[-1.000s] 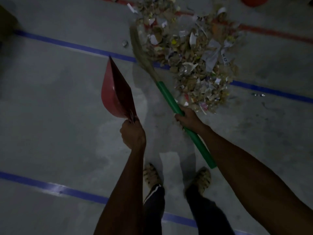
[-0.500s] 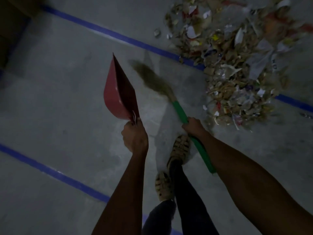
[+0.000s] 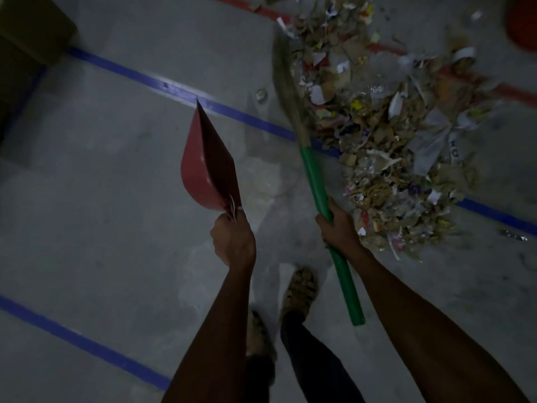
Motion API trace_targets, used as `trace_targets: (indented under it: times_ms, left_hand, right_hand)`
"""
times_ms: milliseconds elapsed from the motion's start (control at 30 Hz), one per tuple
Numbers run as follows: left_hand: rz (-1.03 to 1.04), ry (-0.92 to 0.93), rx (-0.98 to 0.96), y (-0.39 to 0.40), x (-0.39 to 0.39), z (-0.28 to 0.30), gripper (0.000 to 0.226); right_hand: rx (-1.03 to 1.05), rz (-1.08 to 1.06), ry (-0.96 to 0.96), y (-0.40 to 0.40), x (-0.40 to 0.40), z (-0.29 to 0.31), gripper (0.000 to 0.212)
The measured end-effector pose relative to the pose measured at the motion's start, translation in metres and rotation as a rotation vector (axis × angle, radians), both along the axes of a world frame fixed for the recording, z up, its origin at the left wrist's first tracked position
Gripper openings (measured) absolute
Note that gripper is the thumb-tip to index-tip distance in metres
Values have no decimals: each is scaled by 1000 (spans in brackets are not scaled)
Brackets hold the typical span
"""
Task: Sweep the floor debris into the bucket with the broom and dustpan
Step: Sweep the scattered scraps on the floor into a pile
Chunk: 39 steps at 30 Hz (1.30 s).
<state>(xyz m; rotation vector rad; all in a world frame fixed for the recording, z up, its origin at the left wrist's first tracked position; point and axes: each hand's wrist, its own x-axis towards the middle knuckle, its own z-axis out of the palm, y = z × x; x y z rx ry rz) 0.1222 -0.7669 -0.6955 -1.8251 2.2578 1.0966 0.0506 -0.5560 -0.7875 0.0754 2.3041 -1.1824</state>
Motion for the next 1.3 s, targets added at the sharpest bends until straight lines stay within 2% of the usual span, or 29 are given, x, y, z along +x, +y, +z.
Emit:
trace_targets:
  times_ms: [133, 300, 433, 633, 800, 900, 1033, 1167, 1300]
  left_hand:
    - [-16, 11, -2, -14, -28, -2, 39]
    - [1, 46, 7, -42, -53, -18, 38]
    - [-1, -8, 6, -74, -67, -34, 38]
    - [-64, -50, -25, -133, -96, -48, 39]
    - [-109, -53, -22, -167, -124, -47, 41]
    - [-157, -55, -27, -179, -142, -40, 43]
    - [-224, -42, -23, -188, -171, -28, 43]
    - [-263, -12, -11, -190, -200, -15, 41]
    - [-302, 24, 12, -198, -222, 4, 38]
  right_hand:
    - [-88, 27, -98, -48, -34, 9, 45]
    - [-15, 234, -228, -118, -84, -11, 56]
    - [96, 321, -335, -161, -116, -37, 40]
    - [170, 66, -330, -163, -160, -57, 39]
    - [187, -320, -314, -148, -193, -52, 26]
    - [161, -514, -279, -140, -203, -51, 27]
    - [76, -722, -220, -141, -208, -34, 7]
    - [-7, -851, -163, -158, -211, 1, 6]
    - [-81, -876, -77, -186, -211, 31, 9]
